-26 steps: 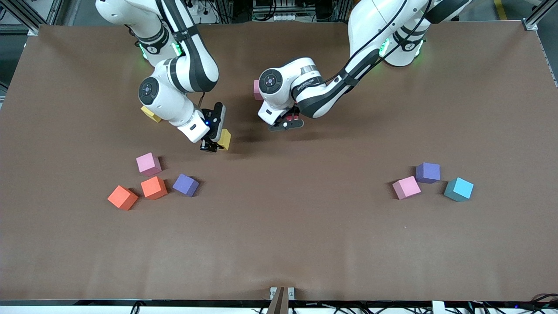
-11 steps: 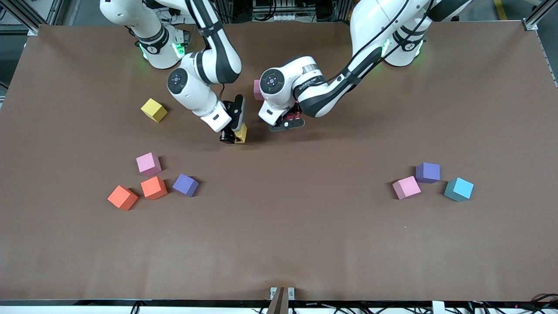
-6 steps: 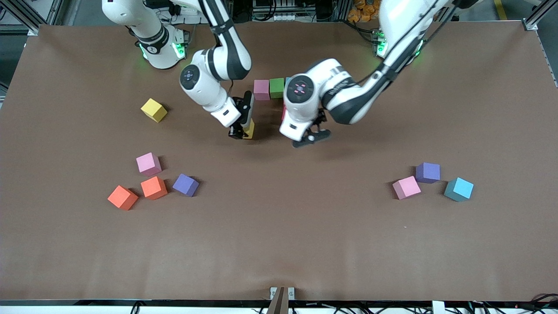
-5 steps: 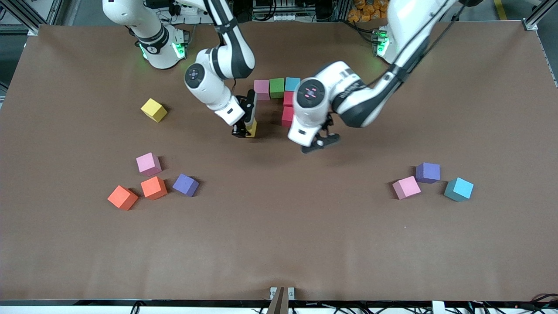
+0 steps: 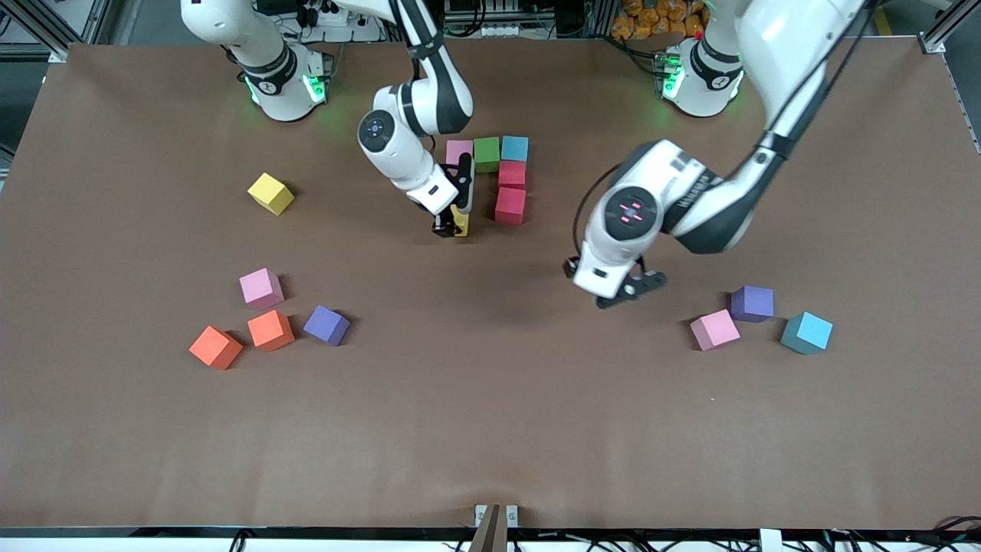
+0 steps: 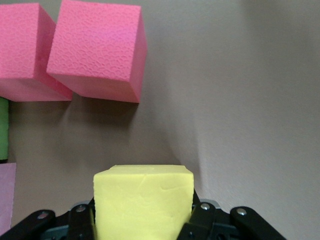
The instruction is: Form number 2 with 11 blocks
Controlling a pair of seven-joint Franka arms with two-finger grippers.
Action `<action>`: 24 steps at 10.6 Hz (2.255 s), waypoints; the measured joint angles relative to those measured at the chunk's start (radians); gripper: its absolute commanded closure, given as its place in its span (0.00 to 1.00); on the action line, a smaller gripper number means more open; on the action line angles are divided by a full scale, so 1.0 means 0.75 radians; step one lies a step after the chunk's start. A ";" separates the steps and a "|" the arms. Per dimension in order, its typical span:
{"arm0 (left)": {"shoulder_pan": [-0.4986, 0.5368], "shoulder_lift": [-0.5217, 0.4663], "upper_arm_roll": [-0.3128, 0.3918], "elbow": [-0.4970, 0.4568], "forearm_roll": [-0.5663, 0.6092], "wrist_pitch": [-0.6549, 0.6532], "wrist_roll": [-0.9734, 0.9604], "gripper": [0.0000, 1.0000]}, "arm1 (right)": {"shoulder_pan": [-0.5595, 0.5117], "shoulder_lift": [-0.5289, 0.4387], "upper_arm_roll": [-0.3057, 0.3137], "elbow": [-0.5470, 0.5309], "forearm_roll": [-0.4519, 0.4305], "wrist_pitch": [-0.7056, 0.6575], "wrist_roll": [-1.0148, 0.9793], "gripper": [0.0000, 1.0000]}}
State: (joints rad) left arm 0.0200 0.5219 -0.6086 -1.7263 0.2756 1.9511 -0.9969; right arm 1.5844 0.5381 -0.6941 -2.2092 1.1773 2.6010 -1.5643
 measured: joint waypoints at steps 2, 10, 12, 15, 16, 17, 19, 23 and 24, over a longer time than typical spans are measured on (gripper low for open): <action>0.134 -0.011 -0.001 0.001 0.000 -0.002 0.196 0.00 | 0.000 0.009 0.013 0.005 0.004 0.008 0.001 1.00; 0.392 0.030 0.013 0.001 0.095 0.056 0.445 0.00 | 0.001 0.006 0.124 0.028 0.055 0.123 0.097 1.00; 0.426 0.083 0.015 0.001 0.096 0.114 0.445 0.00 | 0.002 0.005 0.141 0.033 0.056 0.135 0.129 1.00; 0.436 0.157 0.014 0.001 0.097 0.180 0.445 0.00 | 0.003 0.005 0.167 0.038 0.057 0.163 0.181 1.00; 0.435 0.171 0.014 0.001 0.112 0.198 0.445 0.00 | 0.003 0.005 0.174 0.038 0.057 0.173 0.191 1.00; 0.436 0.179 0.017 0.001 0.143 0.207 0.445 0.00 | 0.003 0.005 0.178 0.038 0.058 0.179 0.199 1.00; 0.437 0.186 0.031 0.001 0.183 0.209 0.469 0.00 | 0.003 0.005 0.181 0.039 0.058 0.184 0.206 1.00; 0.438 0.210 0.079 0.001 0.184 0.225 0.589 0.00 | 0.009 0.013 0.207 0.056 0.058 0.206 0.251 1.00; 0.438 0.216 0.081 0.001 0.184 0.229 0.595 0.00 | 0.011 0.015 0.208 0.058 0.058 0.208 0.256 1.00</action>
State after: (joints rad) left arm 0.3483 0.6837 -0.5478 -1.7253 0.4135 2.1231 -0.5508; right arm 1.5926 0.5490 -0.5379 -2.1656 1.2205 2.7573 -1.3727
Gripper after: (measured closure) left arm 0.000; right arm 0.401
